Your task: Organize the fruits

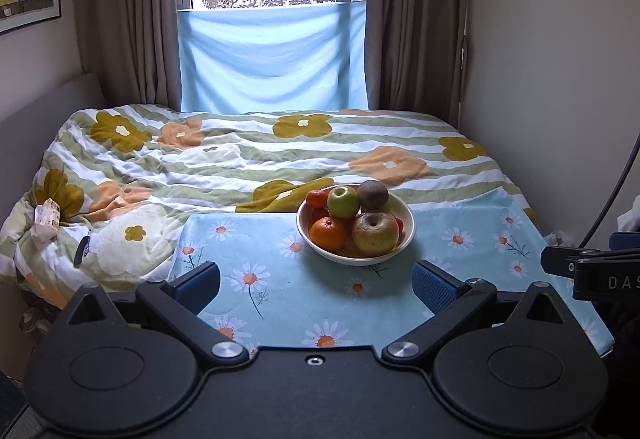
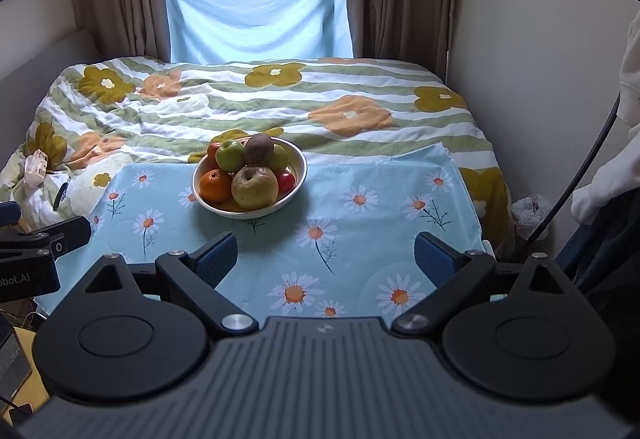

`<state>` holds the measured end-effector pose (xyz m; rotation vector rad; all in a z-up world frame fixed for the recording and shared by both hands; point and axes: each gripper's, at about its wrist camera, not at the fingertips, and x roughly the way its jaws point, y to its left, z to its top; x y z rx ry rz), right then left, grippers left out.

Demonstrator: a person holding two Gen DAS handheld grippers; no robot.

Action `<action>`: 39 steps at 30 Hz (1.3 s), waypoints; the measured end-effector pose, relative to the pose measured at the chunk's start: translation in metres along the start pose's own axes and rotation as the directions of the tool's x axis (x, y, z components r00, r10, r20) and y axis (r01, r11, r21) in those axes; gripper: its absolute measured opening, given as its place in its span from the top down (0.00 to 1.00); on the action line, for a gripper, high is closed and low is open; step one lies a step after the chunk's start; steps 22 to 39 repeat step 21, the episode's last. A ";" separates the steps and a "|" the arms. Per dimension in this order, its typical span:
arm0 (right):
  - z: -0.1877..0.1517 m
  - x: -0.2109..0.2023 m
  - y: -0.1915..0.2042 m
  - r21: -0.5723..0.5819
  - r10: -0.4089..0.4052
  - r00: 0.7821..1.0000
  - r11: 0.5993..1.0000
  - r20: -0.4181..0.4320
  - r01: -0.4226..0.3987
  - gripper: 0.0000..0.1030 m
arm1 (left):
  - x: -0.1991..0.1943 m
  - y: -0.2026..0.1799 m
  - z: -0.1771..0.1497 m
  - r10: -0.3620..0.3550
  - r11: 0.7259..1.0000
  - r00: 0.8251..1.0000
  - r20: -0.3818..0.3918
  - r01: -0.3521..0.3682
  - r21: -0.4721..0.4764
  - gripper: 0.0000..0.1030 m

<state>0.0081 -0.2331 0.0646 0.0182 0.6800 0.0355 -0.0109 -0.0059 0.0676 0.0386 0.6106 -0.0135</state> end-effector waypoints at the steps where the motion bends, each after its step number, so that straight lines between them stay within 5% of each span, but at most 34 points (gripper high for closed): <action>1: 0.000 0.000 0.000 0.000 0.001 1.000 1.000 0.000 -0.001 0.00 | 0.000 0.000 0.000 -0.003 1.000 1.000 0.000 0.003 -0.001 0.00; 39: 0.003 0.002 0.002 0.003 0.003 1.000 1.000 -0.005 -0.003 0.00 | 0.004 -0.008 -0.002 0.025 1.000 1.000 0.009 -0.025 0.012 0.00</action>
